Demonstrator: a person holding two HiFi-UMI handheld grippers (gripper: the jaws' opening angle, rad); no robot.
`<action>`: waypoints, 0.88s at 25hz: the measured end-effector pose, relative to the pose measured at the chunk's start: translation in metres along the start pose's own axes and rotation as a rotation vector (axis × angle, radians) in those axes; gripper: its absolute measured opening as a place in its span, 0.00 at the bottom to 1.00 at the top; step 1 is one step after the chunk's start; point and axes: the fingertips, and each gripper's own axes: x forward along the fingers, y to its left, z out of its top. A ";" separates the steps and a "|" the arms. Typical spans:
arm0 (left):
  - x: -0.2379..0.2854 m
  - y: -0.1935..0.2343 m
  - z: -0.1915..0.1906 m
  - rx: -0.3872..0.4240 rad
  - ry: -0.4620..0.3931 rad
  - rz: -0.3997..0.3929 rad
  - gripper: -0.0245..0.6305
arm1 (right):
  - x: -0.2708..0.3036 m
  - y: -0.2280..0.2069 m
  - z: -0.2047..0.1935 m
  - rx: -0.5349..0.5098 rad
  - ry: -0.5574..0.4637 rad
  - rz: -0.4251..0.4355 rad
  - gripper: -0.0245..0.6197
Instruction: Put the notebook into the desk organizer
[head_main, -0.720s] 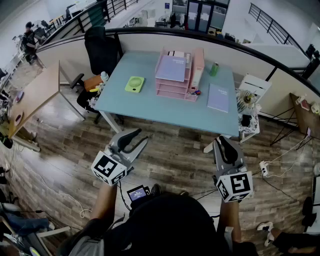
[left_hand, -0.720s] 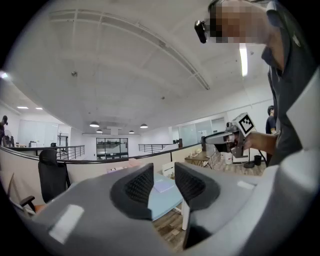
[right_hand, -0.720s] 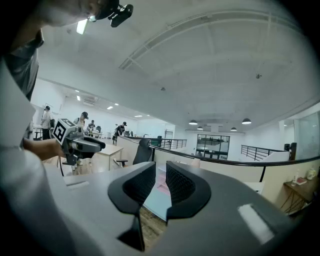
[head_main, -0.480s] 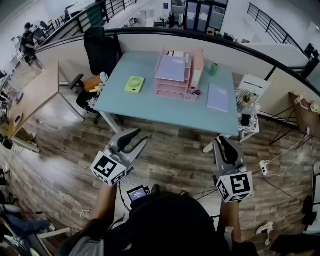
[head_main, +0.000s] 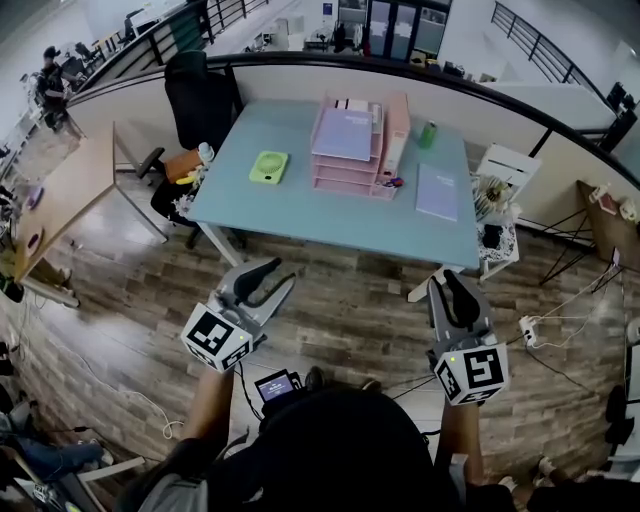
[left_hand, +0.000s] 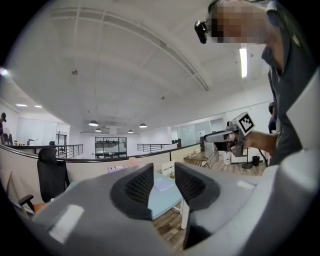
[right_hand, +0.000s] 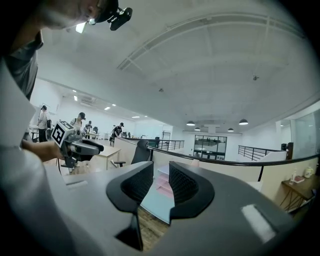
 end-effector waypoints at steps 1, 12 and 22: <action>0.000 0.002 -0.001 0.000 -0.001 -0.002 0.33 | 0.001 0.001 0.000 0.005 -0.004 0.000 0.17; 0.004 0.027 -0.009 -0.009 -0.014 -0.053 0.33 | 0.020 0.015 -0.001 0.018 0.008 -0.029 0.28; 0.009 0.046 -0.018 -0.037 -0.050 -0.081 0.33 | 0.031 0.028 0.009 -0.020 0.031 -0.060 0.28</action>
